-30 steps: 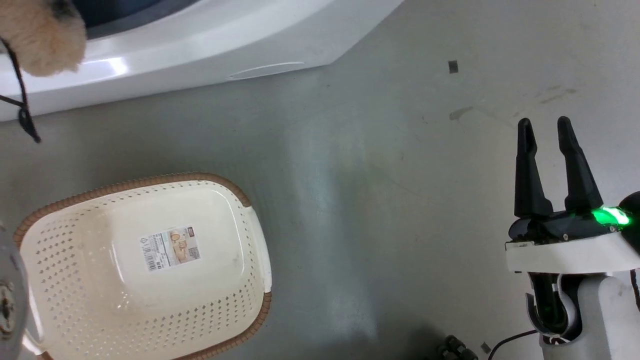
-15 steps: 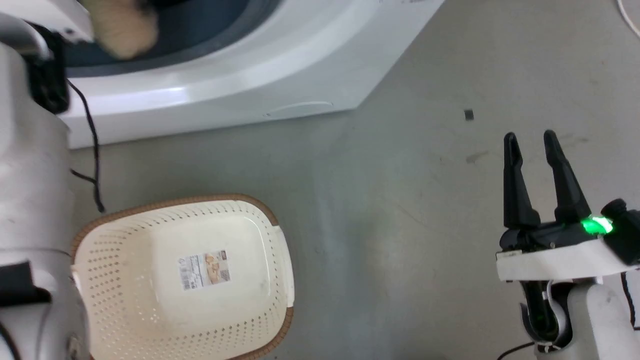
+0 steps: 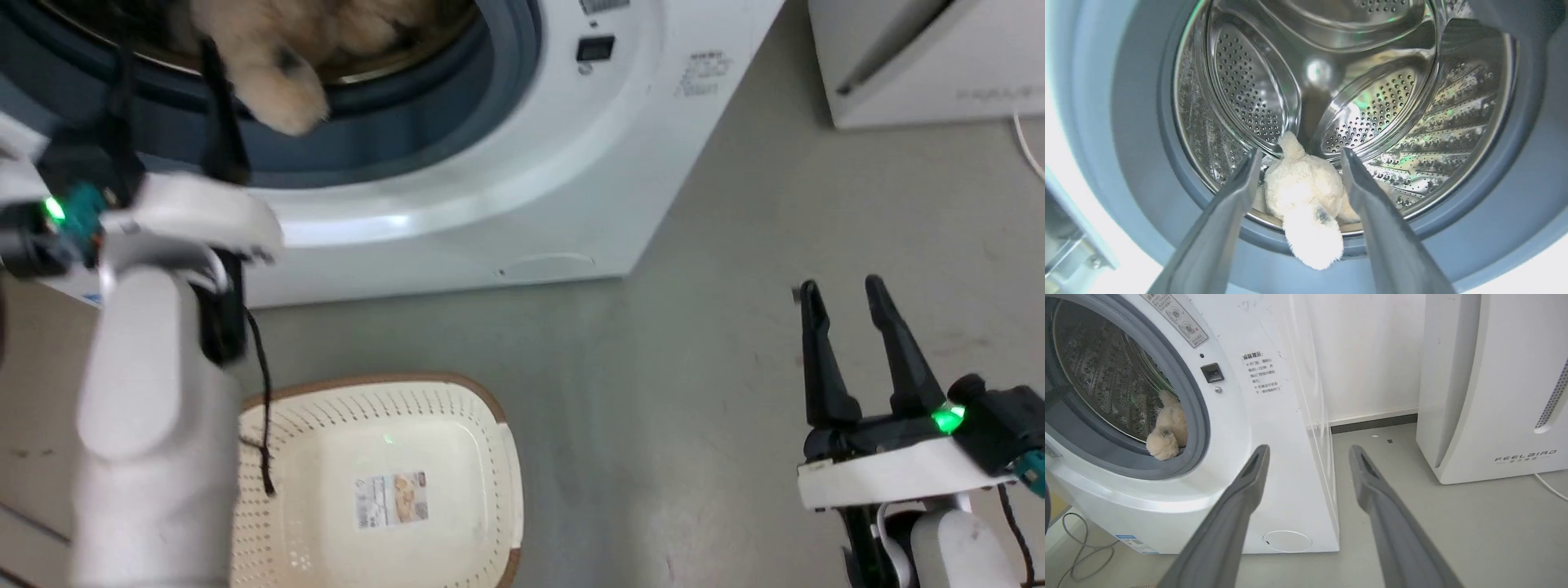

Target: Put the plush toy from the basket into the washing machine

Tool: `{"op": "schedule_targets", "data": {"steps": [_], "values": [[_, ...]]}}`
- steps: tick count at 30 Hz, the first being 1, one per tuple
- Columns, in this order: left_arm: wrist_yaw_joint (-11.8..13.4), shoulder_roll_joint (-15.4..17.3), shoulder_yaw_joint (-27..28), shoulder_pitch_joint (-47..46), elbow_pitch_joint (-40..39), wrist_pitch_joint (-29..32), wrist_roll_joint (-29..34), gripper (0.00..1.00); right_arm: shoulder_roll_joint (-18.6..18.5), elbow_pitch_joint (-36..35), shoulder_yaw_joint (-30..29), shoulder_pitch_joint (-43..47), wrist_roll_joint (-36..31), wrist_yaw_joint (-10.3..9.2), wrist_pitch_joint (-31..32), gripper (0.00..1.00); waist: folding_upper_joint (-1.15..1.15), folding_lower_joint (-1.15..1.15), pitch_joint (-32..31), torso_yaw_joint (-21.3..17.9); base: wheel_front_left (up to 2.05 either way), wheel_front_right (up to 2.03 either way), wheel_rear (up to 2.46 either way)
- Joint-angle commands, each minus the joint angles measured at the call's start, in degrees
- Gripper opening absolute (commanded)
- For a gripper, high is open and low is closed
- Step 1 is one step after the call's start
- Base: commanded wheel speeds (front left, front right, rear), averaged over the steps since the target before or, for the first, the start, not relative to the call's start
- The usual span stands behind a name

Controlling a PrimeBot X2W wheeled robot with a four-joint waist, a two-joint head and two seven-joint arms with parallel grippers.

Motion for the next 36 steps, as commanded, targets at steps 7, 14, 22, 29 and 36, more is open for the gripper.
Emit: {"op": "schedule_targets", "data": {"steps": [7, 14, 22, 29, 36], "values": [[1.5, -4.4, -0.2, 13.1, -10.6, -0.2, 2.6, 1.0, 0.0, -0.4, -0.9, 4.0, -2.5, -0.04, -0.3, 1.0, 0.0, 0.01, -9.1, 4.8, 0.0, 0.0, 0.0], [2.1, -6.2, 0.4, 21.6, -14.8, -0.2, 2.3, 1.0, 0.0, -1.6, -1.3, 6.3, -3.9, -0.04, -0.3, 1.0, 0.0, 0.01, -13.4, 6.2, 0.0, 0.0, 0.0], [-0.7, -7.0, -3.1, 33.1, -17.8, -0.2, 1.8, 1.0, 0.0, -2.1, -1.7, 10.1, -5.0, -0.04, -0.3, 1.0, 0.0, 0.01, -18.8, 7.6, 0.0, 0.0, 0.0], [-1.2, -7.1, -6.0, 40.3, -19.5, -0.2, 2.3, 1.0, 0.0, -2.2, -2.5, 13.3, -5.6, -0.04, -0.3, 1.0, 0.0, 0.01, -21.9, 8.2, 0.0, 0.0, 0.0], [0.1, -7.1, -6.7, 42.4, -20.2, -0.2, 1.7, 1.0, 0.0, -2.3, -3.4, 14.9, -5.5, -0.04, -0.3, 1.0, 0.0, 0.01, -23.0, 8.4, 0.0, 0.0, 0.0]]}}
